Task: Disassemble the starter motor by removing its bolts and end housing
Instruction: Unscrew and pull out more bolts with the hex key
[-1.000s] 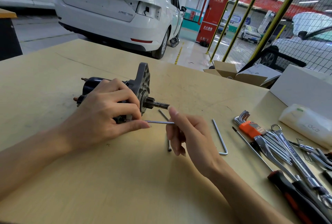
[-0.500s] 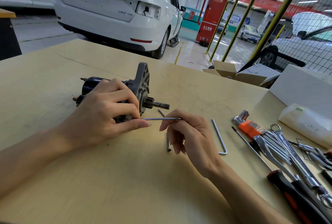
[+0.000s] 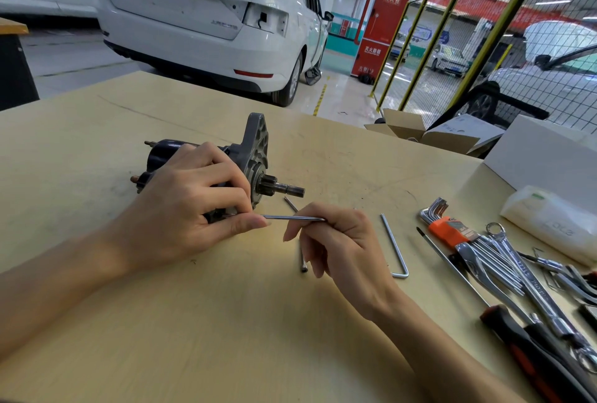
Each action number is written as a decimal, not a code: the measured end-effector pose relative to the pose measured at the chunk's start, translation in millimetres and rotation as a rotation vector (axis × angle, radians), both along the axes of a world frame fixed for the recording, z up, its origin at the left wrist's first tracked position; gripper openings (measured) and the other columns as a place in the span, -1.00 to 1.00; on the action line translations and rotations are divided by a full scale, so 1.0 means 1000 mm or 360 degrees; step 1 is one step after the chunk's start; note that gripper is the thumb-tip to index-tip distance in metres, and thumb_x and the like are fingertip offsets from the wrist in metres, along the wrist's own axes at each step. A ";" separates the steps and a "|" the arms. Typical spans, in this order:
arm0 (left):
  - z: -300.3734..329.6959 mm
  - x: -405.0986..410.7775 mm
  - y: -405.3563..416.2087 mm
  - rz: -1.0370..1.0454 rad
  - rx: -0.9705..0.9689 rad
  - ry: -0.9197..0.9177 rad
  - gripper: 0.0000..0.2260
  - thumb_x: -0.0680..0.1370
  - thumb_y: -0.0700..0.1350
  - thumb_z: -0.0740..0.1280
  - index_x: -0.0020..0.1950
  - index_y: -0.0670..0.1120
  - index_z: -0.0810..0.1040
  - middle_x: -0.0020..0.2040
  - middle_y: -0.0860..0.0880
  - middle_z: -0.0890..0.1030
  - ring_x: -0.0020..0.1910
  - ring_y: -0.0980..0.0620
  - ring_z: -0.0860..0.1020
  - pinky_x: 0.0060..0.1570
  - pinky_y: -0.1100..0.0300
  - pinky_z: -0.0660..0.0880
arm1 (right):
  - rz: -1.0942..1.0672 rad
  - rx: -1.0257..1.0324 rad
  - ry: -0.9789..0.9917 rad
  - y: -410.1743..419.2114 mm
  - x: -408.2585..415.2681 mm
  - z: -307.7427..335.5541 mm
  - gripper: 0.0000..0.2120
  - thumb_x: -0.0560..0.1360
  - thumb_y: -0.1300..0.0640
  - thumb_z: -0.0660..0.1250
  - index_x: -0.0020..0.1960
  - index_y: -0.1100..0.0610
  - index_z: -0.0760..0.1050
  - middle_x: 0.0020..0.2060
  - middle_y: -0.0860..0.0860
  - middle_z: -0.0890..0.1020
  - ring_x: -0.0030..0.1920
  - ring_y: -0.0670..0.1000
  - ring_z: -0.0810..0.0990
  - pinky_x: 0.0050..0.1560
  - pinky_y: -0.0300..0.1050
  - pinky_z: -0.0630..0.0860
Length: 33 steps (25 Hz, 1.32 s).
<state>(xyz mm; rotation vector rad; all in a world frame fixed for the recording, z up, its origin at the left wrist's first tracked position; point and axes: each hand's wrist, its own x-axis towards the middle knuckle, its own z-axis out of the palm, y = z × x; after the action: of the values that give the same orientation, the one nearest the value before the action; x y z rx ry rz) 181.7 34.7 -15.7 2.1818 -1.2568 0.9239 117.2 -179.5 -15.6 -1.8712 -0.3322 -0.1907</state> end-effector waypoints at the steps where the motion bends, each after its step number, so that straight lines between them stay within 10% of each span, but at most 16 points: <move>1: 0.000 0.000 0.000 0.0000 0.0002 -0.0003 -0.68 0.55 0.15 0.31 -0.26 -0.02 0.67 -0.15 0.12 0.62 -0.05 0.03 0.48 -0.07 -0.02 0.39 | -0.0002 -0.0004 0.0001 0.000 0.000 0.000 -0.70 0.41 0.27 0.12 -0.27 0.13 0.61 -0.55 -0.05 0.46 -0.53 -0.06 0.38 -0.46 -0.26 0.33; 12: 0.001 -0.001 0.000 -0.0028 -0.0039 0.0069 -0.71 0.51 0.16 0.36 -0.27 0.00 0.68 -0.16 0.13 0.60 -0.08 0.02 0.49 -0.07 -0.06 0.41 | -0.0255 0.0034 0.0034 0.002 0.002 0.000 -0.81 0.66 0.11 0.16 -0.01 0.07 0.55 -0.50 0.01 0.49 -0.52 -0.02 0.40 -0.46 -0.19 0.36; 18: 0.001 0.000 0.001 -0.0033 -0.0033 0.0084 -0.71 0.50 0.16 0.36 -0.26 -0.01 0.68 -0.15 0.12 0.60 -0.08 0.03 0.47 -0.08 -0.08 0.43 | -0.0055 0.0220 0.0083 0.004 -0.001 0.005 -0.39 0.62 -0.17 0.06 -0.33 0.25 0.54 -0.56 0.10 0.46 -0.56 -0.01 0.39 -0.51 -0.29 0.32; 33: 0.001 0.000 0.001 0.0002 -0.0001 0.0059 -0.70 0.51 0.17 0.34 -0.24 -0.01 0.69 -0.15 0.12 0.60 -0.07 0.03 0.47 -0.03 0.04 0.37 | 0.0220 0.0180 0.0013 0.001 -0.004 0.004 -0.75 0.42 0.22 0.12 -0.29 0.23 0.55 -0.58 0.06 0.43 -0.54 -0.01 0.36 -0.47 -0.29 0.30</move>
<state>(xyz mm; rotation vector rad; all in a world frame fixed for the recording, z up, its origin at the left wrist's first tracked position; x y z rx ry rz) 181.4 35.9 -14.5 2.1896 -1.2377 0.8804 112.9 -178.2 -11.4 -1.7302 -0.4348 -0.1056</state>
